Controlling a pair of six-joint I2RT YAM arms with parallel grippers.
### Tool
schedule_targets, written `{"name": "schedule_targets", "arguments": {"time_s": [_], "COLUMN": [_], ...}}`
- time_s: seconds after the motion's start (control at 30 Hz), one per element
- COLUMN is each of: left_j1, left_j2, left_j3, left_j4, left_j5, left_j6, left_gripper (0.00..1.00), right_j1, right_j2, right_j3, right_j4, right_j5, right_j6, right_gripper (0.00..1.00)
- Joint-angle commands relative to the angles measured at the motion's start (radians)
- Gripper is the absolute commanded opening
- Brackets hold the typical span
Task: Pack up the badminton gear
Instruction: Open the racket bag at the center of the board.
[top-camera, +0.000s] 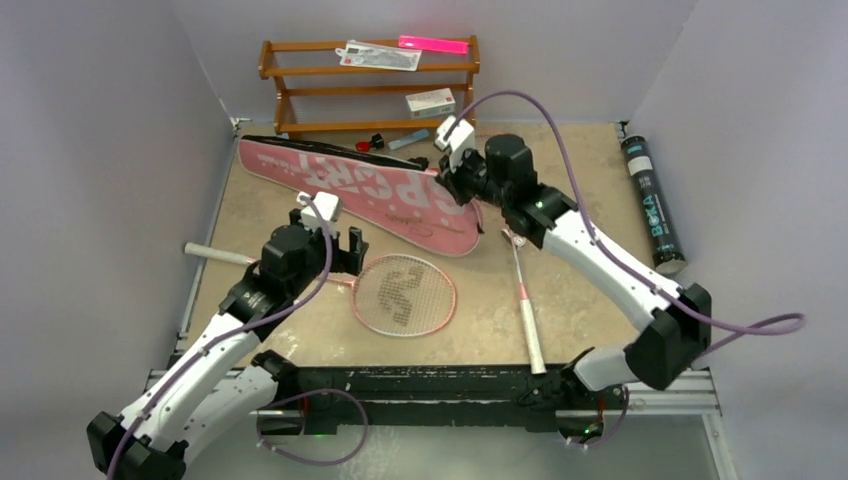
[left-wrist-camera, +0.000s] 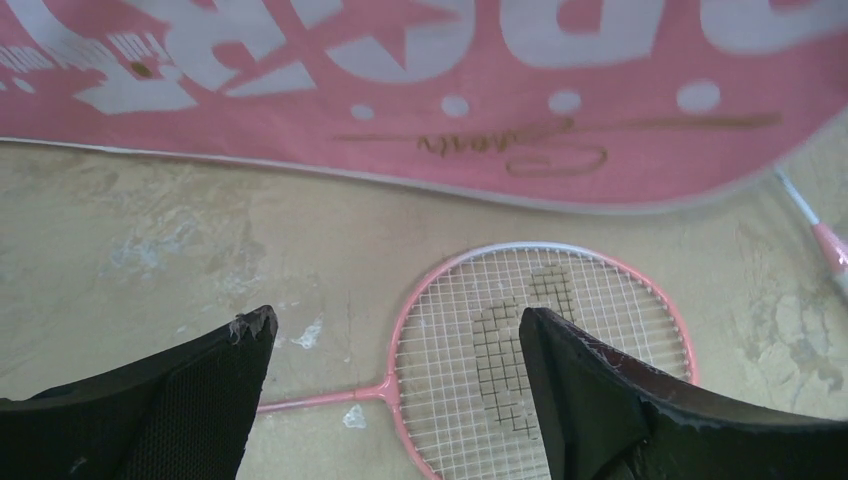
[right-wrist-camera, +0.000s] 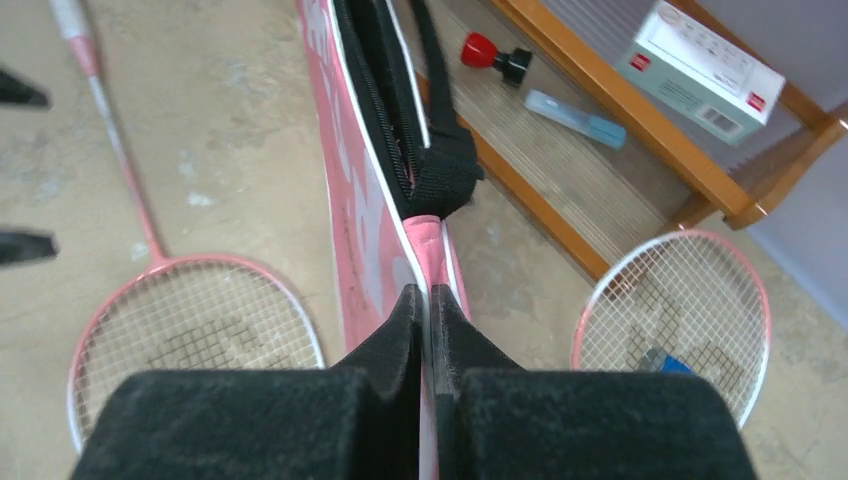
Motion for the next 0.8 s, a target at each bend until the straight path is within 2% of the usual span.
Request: {"name": "schedule_targets", "arguments": {"time_s": [0.0,0.1,0.17,0.27,0.37,0.47,0.6,0.77], "left_j1": [0.006,0.008,0.008,0.009,0.013,0.017,0.018,0.026], "left_j2": [-0.104,-0.143,-0.145,-0.16,-0.17,-0.11,0.033,0.133], "left_j3": [0.01,0.01,0.013,-0.009,-0.039,0.005,0.13,0.229], "left_j4": [0.049,0.054,0.029,0.034,0.103,0.1,-0.003,-0.043], "left_j5": [-0.079,-0.08,-0.115,-0.11,-0.086,-0.119,-0.218,-0.259], "left_j6": [-0.076,-0.148,-0.304,-0.556,-0.712,-0.819,-1.001,-1.116], "left_gripper": [0.9,0.9,0.89,0.79,0.78,0.78,0.75,0.71], "right_j1": [0.057,0.064,0.065,0.064,0.065,0.066,0.071,0.086], "right_j2": [-0.125,-0.224,-0.295,-0.356,-0.393,-0.414,-0.425,-0.436], "right_j3": [-0.129,-0.236,-0.305,-0.367,-0.399,-0.405,-0.406,-0.404], "right_j4": [0.103,0.134,0.144,0.129,0.117,0.111,0.12,0.11], "right_j5": [0.045,0.018,-0.006,-0.015,-0.009,-0.032,-0.06,-0.085], "right_j6": [-0.061,-0.023,0.006,0.02,0.015,0.01,0.007,-0.018], "right_gripper": [0.0,0.0,0.0,0.0,0.0,0.0,0.0,0.0]}}
